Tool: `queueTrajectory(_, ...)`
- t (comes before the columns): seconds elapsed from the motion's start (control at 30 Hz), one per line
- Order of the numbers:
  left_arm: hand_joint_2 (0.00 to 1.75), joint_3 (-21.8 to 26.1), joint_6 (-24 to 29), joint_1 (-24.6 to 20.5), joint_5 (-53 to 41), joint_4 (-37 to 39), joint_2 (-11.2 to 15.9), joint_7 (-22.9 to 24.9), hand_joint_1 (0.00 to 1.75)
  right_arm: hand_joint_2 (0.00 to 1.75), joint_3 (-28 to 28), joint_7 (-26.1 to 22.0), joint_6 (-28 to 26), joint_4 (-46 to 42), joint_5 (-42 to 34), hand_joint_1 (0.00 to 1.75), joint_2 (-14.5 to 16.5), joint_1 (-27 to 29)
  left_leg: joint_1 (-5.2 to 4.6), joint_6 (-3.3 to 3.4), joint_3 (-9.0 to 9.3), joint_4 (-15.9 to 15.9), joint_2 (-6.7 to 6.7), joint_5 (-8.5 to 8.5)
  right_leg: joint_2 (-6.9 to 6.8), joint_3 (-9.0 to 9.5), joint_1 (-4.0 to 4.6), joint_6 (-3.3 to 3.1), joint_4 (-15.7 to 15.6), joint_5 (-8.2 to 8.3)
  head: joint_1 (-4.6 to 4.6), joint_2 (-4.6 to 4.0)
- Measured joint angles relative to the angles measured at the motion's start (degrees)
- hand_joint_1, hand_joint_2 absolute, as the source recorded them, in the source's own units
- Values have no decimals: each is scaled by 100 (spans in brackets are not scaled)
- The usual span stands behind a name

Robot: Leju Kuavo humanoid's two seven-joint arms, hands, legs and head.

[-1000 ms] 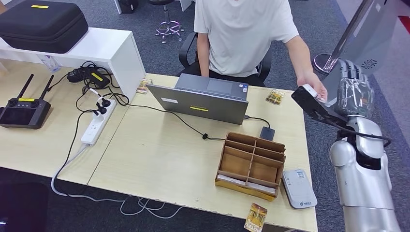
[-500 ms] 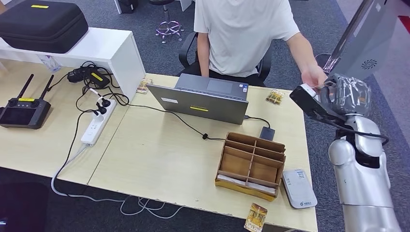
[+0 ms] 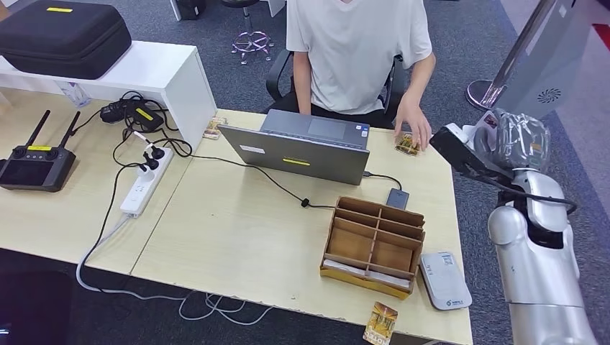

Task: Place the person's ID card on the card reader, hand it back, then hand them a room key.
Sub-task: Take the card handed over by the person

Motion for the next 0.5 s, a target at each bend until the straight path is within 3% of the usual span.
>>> queueTrajectory(0.5, 175, 83, 182, -2, 113, 0, -1, 63, 0, 175, -41, -291, -402, -744, -155, 175, -58, 1032, 0, 0, -5, 0, 11, -1, 8, -14, 0, -3, -1, 2, -1, 0)
